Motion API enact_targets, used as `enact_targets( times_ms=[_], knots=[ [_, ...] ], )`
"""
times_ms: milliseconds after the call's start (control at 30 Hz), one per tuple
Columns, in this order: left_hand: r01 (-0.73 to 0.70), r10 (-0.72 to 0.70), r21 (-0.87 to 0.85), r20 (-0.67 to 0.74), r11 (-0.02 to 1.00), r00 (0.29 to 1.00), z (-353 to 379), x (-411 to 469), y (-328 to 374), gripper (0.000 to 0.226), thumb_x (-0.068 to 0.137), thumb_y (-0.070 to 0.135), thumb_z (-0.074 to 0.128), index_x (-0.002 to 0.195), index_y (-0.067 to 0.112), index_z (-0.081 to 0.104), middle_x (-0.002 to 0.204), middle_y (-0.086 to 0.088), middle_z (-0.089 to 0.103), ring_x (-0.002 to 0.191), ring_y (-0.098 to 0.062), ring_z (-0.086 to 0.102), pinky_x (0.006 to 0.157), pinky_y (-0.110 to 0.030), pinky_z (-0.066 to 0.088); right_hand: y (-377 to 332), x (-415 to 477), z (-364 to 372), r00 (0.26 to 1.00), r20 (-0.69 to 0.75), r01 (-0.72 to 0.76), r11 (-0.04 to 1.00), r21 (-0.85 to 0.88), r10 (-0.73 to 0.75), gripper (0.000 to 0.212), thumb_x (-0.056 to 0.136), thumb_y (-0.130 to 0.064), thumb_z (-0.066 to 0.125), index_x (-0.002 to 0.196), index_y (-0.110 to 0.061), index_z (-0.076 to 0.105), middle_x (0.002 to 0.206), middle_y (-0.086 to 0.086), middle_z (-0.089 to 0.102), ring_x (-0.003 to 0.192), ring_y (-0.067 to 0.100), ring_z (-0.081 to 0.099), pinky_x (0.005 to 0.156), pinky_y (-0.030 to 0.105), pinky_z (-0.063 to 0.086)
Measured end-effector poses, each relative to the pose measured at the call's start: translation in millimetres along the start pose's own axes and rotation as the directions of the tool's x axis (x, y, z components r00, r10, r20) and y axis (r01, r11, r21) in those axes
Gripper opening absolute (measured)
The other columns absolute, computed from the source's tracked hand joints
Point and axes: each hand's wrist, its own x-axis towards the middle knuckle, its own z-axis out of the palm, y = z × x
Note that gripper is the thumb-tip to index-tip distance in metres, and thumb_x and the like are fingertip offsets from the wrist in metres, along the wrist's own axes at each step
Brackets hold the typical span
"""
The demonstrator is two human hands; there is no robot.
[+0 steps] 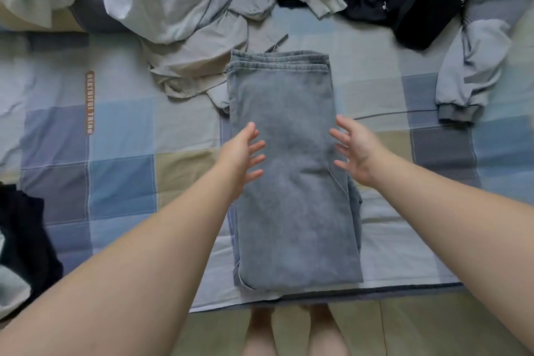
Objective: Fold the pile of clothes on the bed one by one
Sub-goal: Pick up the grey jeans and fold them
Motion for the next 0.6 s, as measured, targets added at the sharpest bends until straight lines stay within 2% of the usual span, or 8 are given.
enact_targets(
  times_ms=[67,133,200,267,333,400,533,600],
  knots=[
    [-0.014,0.020,0.072,-0.086,0.997,0.996,-4.0,-2.1,-30.8,0.036,0.101,0.051,0.051,0.127,0.027,0.059,0.122,0.007,0.065,0.108,-0.017,0.061,0.082,-0.034,0.046,29.1,0.4,-8.7,1.000,-0.011,-0.005,0.998,-0.064,0.005,0.058,0.094,-0.055,0.054,0.148,-0.035,0.042,0.153,-0.011,0.045,0.144,0.013,0.036,0.111,0.044,0.030],
    [-0.045,0.085,0.180,-0.225,0.983,0.971,-9.7,-2.6,-74.6,0.033,0.099,0.041,0.059,0.124,0.020,0.060,0.119,0.002,0.063,0.105,-0.018,0.059,0.082,-0.031,0.043,63.1,-1.9,-19.3,0.998,-0.064,-0.012,0.992,-0.126,0.004,0.072,0.081,-0.055,0.065,0.147,-0.032,0.046,0.147,-0.011,0.051,0.134,0.013,0.047,0.102,0.039,0.038],
    [-0.022,0.139,0.313,-0.356,0.949,0.924,-16.7,-7.0,-121.6,0.049,0.093,0.041,0.067,0.134,0.018,0.053,0.131,-0.001,0.056,0.117,-0.020,0.055,0.097,-0.033,0.042,100.0,-0.2,-34.6,0.992,-0.120,0.006,0.978,-0.210,-0.032,0.072,0.086,-0.044,0.069,0.150,-0.024,0.043,0.142,-0.009,0.050,0.127,0.016,0.052,0.100,0.035,0.042],
    [0.094,0.142,0.452,-0.460,0.887,0.877,-27.1,-13.3,-163.9,0.069,0.084,0.051,0.071,0.142,0.025,0.044,0.146,-0.001,0.046,0.133,-0.026,0.046,0.111,-0.045,0.038,136.3,0.6,-49.6,0.986,-0.164,-0.013,0.948,-0.318,-0.041,0.077,0.085,-0.042,0.072,0.151,-0.021,0.040,0.145,-0.003,0.049,0.128,0.022,0.052,0.105,0.039,0.044],
    [0.146,0.101,0.469,-0.462,0.871,0.881,-37.3,-14.5,-196.7,0.090,0.069,0.062,0.072,0.145,0.028,0.038,0.148,-0.001,0.043,0.134,-0.027,0.047,0.111,-0.051,0.039,166.4,-3.0,-59.9,0.979,-0.205,-0.069,0.920,-0.385,-0.013,0.079,0.081,-0.043,0.076,0.148,-0.019,0.041,0.143,0.002,0.050,0.125,0.026,0.054,0.105,0.044,0.046],
    [0.129,0.079,0.462,-0.404,0.878,0.911,-42.2,-16.4,-220.5,0.101,0.056,0.068,0.070,0.142,0.026,0.040,0.139,0.001,0.051,0.124,-0.023,0.055,0.107,-0.048,0.045,192.3,-7.2,-67.3,0.973,-0.229,-0.113,0.885,-0.452,0.007,0.077,0.081,-0.040,0.079,0.144,-0.014,0.042,0.142,0.006,0.048,0.125,0.029,0.053,0.103,0.045,0.047],
    [0.135,0.040,0.483,-0.334,0.865,0.942,-44.3,-22.9,-242.0,0.069,0.080,0.047,0.078,0.133,0.017,0.047,0.116,0.008,0.058,0.105,-0.019,0.060,0.093,-0.033,0.047,225.3,-21.1,-73.7,0.984,-0.158,-0.144,0.878,-0.457,0.080,0.077,0.080,-0.031,0.085,0.139,-0.007,0.042,0.131,0.005,0.055,0.118,0.027,0.057,0.092,0.035,0.047],
    [0.137,0.026,0.506,-0.301,0.852,0.953,-46.7,-24.1,-244.6,0.058,0.081,0.045,0.078,0.128,0.016,0.059,0.113,0.007,0.065,0.107,-0.020,0.064,0.096,-0.035,0.050,236.3,-28.7,-76.0,0.984,-0.129,-0.172,0.855,-0.490,0.124,0.060,0.081,-0.028,0.084,0.130,-0.010,0.054,0.121,0.001,0.062,0.107,0.022,0.061,0.087,0.031,0.047]
  ],
)
